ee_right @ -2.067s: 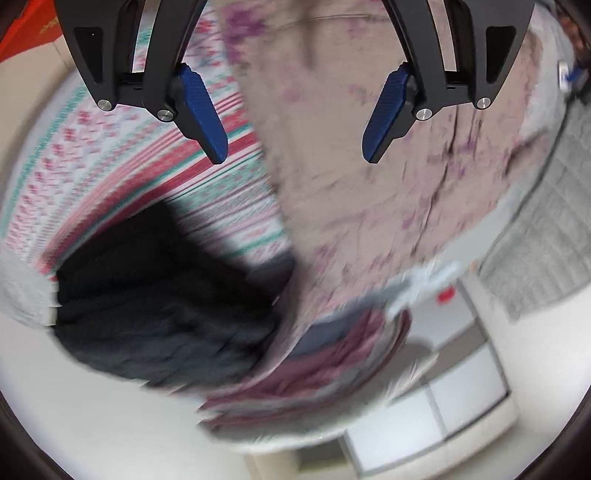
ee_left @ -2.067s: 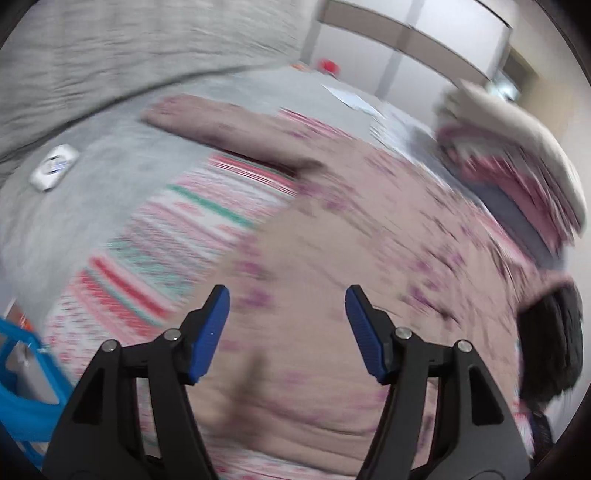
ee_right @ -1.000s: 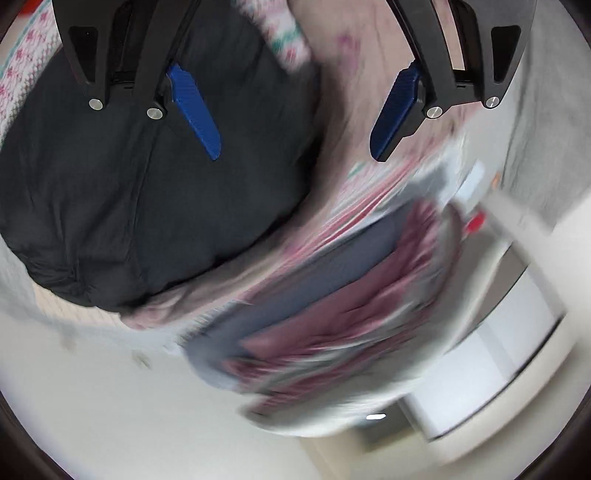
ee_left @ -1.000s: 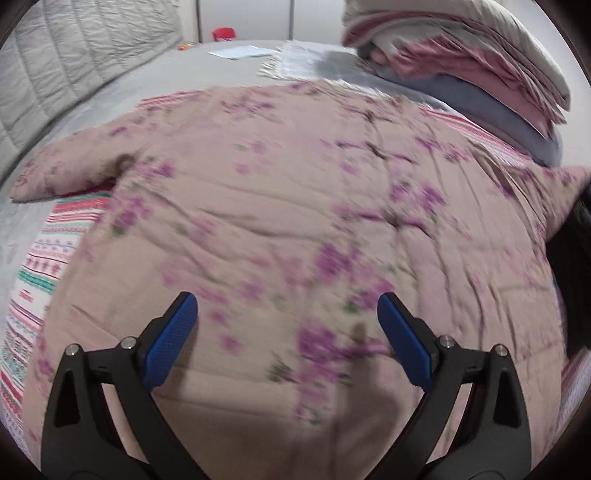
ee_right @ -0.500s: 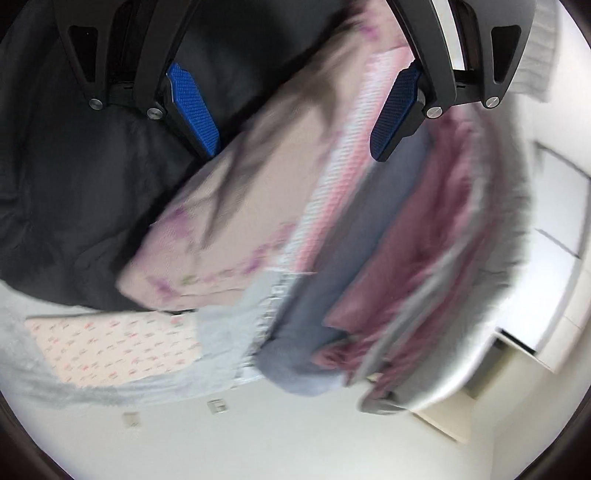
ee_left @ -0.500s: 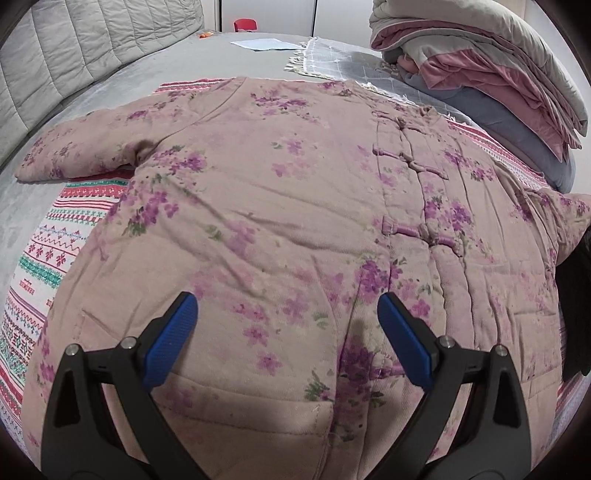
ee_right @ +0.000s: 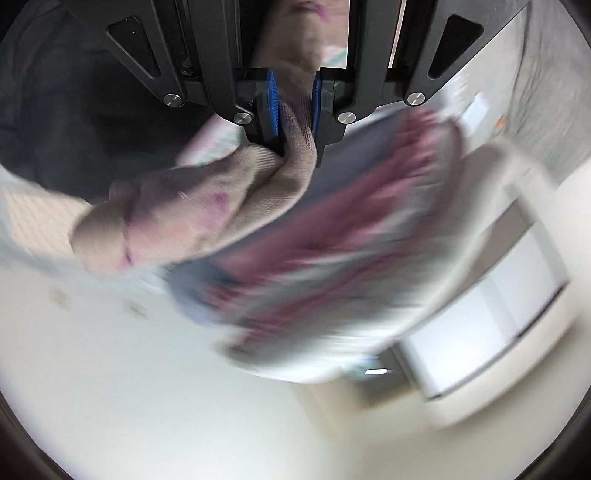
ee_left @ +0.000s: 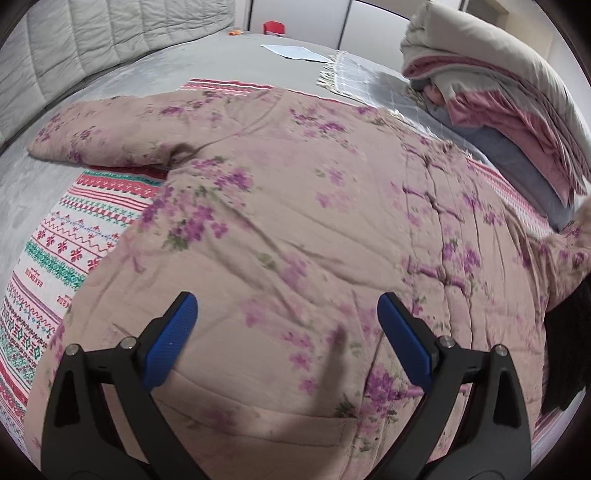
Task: Fold large clothes
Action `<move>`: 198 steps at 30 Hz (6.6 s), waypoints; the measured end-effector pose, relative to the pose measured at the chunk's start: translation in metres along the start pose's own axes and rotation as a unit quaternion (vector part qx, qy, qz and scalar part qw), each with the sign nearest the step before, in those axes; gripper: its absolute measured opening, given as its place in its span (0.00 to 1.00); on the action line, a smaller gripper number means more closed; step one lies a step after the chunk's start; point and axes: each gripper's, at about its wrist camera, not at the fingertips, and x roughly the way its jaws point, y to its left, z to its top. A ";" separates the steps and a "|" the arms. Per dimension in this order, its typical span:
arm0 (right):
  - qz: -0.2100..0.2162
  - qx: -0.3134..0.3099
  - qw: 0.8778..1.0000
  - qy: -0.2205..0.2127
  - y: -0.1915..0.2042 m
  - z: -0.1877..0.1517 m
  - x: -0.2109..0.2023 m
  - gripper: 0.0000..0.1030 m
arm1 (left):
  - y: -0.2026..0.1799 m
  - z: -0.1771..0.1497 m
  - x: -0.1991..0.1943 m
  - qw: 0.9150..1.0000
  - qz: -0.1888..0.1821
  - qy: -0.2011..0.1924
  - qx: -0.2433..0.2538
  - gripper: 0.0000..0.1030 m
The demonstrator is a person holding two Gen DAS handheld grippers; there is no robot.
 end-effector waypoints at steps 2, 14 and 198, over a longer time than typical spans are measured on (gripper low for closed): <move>0.051 -0.048 0.998 -0.007 0.055 -0.017 -0.009 0.13 | 0.007 0.002 0.000 1.000 -0.001 0.000 -0.014 0.95; 0.203 -0.274 0.922 0.181 0.279 -0.315 0.058 0.13 | 0.044 0.010 0.005 0.996 -0.009 0.019 -0.084 0.95; 0.000 -0.170 0.950 0.261 -0.004 -0.300 -0.090 0.83 | 0.128 -0.044 -0.069 0.997 -0.009 0.009 -0.074 0.78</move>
